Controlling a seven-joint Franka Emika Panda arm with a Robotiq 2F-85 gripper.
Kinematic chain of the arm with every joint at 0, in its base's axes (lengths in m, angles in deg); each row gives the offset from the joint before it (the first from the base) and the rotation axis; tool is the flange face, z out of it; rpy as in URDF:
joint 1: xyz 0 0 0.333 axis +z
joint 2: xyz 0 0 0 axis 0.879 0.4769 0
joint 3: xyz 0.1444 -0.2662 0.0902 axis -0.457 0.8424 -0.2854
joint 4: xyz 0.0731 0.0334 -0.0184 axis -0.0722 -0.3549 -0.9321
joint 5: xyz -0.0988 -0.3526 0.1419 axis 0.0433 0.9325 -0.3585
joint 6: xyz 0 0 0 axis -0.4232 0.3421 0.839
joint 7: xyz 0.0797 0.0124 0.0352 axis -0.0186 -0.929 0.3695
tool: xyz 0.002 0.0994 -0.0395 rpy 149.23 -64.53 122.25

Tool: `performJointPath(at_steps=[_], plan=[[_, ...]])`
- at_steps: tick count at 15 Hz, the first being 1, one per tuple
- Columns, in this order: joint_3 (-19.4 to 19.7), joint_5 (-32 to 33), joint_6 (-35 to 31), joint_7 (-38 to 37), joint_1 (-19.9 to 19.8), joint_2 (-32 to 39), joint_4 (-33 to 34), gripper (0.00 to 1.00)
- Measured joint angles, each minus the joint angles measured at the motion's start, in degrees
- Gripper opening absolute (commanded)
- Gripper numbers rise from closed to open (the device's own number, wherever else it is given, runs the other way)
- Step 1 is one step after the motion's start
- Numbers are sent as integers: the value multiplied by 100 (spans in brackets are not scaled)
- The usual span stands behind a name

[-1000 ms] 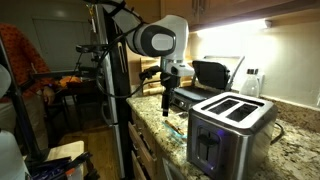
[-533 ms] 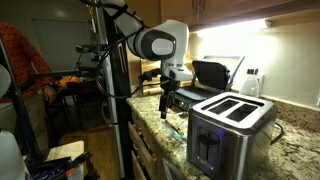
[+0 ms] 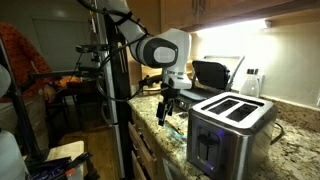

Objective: Put one slice of bread inside the toaster

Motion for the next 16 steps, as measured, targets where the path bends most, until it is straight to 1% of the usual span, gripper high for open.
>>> performJointPath(at_steps=[9,11,14,16], plan=[[105,0,-5,-235,1,180,2,99],[107,0,-5,-248,3,186,2,78],[108,0,-5,-260,8,186,5,57],[108,0,-5,-270,13,186,23,57]])
